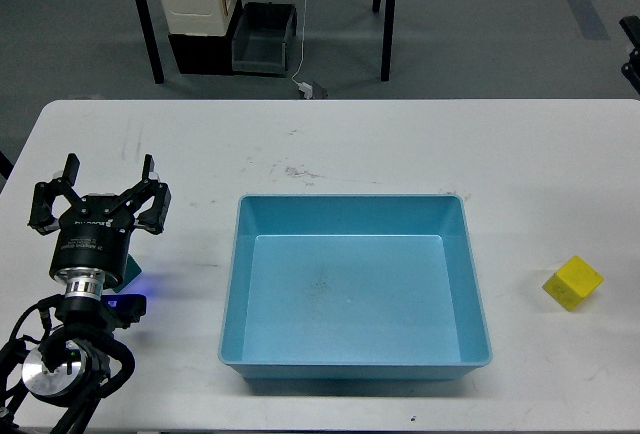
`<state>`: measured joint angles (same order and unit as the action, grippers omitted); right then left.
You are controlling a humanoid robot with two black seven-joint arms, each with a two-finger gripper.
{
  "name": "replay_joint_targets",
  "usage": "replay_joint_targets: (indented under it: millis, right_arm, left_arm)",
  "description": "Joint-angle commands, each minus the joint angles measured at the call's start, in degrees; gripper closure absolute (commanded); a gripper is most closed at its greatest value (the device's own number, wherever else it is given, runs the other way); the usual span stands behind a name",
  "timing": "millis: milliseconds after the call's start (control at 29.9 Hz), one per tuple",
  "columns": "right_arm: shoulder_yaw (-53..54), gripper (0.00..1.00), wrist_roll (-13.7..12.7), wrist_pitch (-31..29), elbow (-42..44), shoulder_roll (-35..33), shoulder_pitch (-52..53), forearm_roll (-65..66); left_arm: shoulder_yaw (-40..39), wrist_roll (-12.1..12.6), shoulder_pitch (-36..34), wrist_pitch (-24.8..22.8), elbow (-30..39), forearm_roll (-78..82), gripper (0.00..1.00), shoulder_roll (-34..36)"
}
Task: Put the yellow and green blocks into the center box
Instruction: 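Move the right gripper toward the yellow cube beside the bin, then close the right gripper on the yellow cube and lift it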
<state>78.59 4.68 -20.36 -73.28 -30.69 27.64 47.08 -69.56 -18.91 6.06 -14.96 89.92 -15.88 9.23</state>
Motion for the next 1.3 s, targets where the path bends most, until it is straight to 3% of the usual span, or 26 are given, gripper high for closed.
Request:
replay_joint_targets:
  millis: [0,67,100,201,234,435,569,970,1271]
  right_arm:
    - [-11.58,0.0,1.02,-0.2,1.21,-7.7,7.41,17.56]
    - [-19.49,0.0,4.44,-0.29,1.38,-9.99,11.89,25.22]
    - [-24.05,0.0,7.5,-0.38,1.55,-10.87,15.13,28.91]
    - [-37.5,0.0,20.58,-0.64,4.79,-13.42,23.66,34.38]
    - [-41.9,0.0,23.32,-0.64,5.85,-14.21,26.04,34.65]
    - [-68.09,0.0,23.32,-0.82,3.15,-23.52,38.7,38.51]
    - [-77.69,0.0,23.32,-0.82,0.77,-27.66,40.65,42.91]
    - [-86.41,0.01,23.32,-0.82,0.76,-29.78,36.44,51.26]
    - [-86.68,0.01,23.32,-5.29,5.86,-23.28,35.91,53.38]
  left_arm:
    - [-0.14,0.01,-0.08,0.01,-0.01,0.06,0.0,-0.62]
    - [-0.14,-0.08,-0.08,0.01,-0.01,0.06,0.0,-0.7]
    - [-0.14,0.01,-0.08,0.01,-0.01,0.06,0.0,-0.7]
    - [-0.14,0.01,-0.08,0.01,-0.01,0.06,0.0,-0.88]
    - [-0.14,0.01,-0.08,0.01,-0.01,0.06,0.0,-0.88]
    - [-0.49,0.01,-0.08,-0.07,-0.71,0.06,0.0,-0.88]
    - [-0.49,0.01,-0.08,-0.07,-1.15,-0.03,0.0,-0.88]
    - [-0.66,0.01,-0.43,-0.07,-1.5,0.06,0.0,-0.88]
    - [-0.75,0.01,-0.43,-0.16,-1.5,0.06,0.0,-0.88]
